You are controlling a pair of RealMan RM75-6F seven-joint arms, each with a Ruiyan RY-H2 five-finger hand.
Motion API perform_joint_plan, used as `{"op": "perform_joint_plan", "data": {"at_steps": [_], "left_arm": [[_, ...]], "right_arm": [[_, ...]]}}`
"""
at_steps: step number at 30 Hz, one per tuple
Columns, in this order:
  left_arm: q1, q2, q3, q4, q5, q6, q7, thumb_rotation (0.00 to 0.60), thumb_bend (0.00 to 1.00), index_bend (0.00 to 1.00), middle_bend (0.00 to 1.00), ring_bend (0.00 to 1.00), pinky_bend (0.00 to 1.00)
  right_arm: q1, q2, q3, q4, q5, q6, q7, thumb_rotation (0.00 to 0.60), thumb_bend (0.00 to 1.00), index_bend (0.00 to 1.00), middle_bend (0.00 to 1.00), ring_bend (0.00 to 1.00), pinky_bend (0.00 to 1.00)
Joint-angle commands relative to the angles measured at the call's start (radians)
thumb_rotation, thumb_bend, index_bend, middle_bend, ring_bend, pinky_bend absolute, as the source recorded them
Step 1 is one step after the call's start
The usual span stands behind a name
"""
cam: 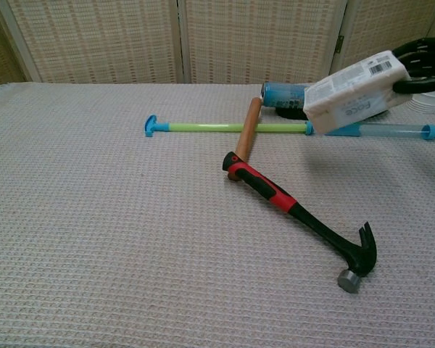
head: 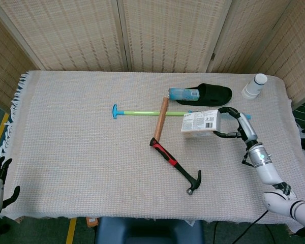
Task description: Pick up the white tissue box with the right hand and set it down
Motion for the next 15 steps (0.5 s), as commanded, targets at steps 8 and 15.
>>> {"op": "perform_joint_plan", "data": {"at_steps": [8,15], "left_arm": [[-0.003,0.000,-0.002,0.002,-0.009,-0.006,0.001,0.600,0.34,0.10,0.00,0.00,0.17],[-0.004,-0.002,-0.002,0.001,-0.009,-0.005,0.004,0.600,0.34,0.10,0.00,0.00,0.17]], "right_arm": [[-0.024,-0.221,-0.068,0.354,-0.141,0.012,0.046,0.600,0.32,0.43,0.41,0.35,0.00],[-0.024,-0.202,-0.072,0.334,-0.123,-0.014,-0.025,0.600,0.32,0.41,0.41,0.34,0.00]]}}
